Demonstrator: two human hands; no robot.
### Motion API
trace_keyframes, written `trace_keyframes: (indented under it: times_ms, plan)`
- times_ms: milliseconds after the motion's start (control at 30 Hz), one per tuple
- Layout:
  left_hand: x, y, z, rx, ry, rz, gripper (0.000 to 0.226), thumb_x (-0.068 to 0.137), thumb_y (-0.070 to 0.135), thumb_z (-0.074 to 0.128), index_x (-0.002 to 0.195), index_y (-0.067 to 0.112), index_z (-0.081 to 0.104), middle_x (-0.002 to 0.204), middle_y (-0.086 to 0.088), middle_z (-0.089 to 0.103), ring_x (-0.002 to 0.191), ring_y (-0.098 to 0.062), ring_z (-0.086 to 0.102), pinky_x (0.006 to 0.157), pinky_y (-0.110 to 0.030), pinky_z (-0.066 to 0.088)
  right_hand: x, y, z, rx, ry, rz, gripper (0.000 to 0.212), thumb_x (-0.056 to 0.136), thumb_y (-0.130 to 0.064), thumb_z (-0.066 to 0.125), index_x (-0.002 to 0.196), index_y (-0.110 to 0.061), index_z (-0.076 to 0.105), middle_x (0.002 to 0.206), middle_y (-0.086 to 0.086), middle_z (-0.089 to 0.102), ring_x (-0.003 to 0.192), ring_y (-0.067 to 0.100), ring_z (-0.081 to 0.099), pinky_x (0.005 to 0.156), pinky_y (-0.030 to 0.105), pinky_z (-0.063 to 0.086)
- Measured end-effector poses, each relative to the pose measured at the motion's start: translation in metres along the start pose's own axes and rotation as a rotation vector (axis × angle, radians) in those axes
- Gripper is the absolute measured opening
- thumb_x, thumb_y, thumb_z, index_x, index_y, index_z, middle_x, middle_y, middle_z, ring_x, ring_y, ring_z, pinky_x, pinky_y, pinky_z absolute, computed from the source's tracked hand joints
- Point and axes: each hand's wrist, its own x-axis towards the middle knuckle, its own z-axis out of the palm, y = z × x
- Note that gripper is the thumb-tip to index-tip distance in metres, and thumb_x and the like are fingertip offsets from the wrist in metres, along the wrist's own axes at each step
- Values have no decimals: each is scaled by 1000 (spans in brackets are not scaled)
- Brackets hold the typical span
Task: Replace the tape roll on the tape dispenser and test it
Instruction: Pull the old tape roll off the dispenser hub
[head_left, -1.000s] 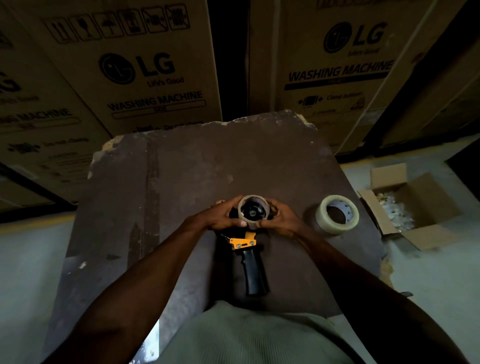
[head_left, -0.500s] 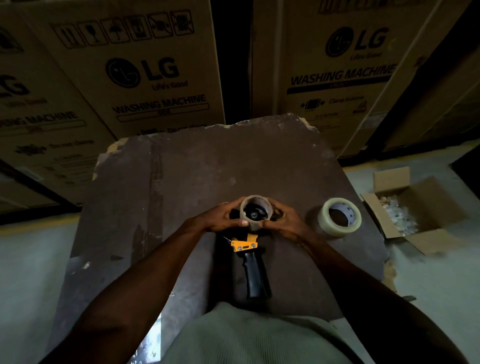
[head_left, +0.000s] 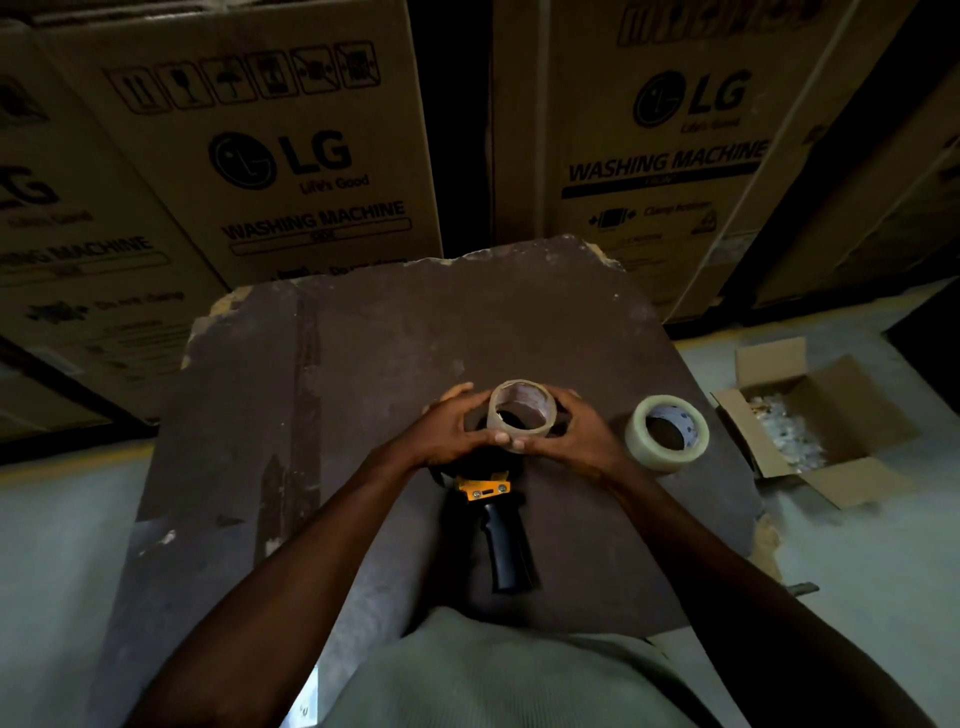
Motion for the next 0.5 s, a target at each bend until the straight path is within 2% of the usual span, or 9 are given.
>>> trace_keyframes:
  times_ms: [67,133,167,200,300,400,500]
  plan:
    - [-5,9,3,-19,17,46,76,70,69,64,139,52,35,148,7,45,149,-18,22,116,-61,24,-5,3,-5,38,8,16,62,68,-18,93,124,-26,67,122,-4,73,116,12,67,101,31,53]
    - [-11,19,10,-89,28,126,67,77,58,68,138,43,45,127,17,55,138,-17,41,113,-52,35,-14,9,-9,60,27,57,70,68,-17,93,131,-16,61,127,4,70,120,18,66,105,44,51]
    - [-14,22,15,-126,36,155,63,79,52,70,138,37,51,121,17,58,130,-14,49,109,-45,41,-18,11,-10,60,39,77,73,67,-18,93,132,-15,60,128,5,70,120,18,66,105,45,51]
    - [-16,25,20,-152,48,167,60,81,46,72,137,32,54,120,13,60,126,-13,52,106,-41,44,-24,13,-13,49,59,95,75,67,-20,94,133,-17,58,128,5,69,119,16,66,103,42,53]
    - [-22,35,39,-139,119,157,58,84,35,75,137,22,56,132,-6,62,130,-23,52,108,-45,44,-41,18,-17,25,116,153,90,67,-23,93,143,-23,45,134,0,63,115,2,64,93,21,55]
    - [-30,39,60,-115,211,155,55,84,33,75,134,15,60,132,-7,64,128,-20,55,108,-43,44,-59,28,-21,-9,151,180,98,70,-14,90,151,-17,35,137,-1,56,121,4,59,90,8,49]
    - [-38,38,75,-112,275,131,52,84,34,75,130,12,63,131,-7,65,126,-19,57,109,-37,44,-81,38,-27,-83,226,188,93,70,-12,90,148,-12,39,137,-4,53,124,4,55,93,2,41]
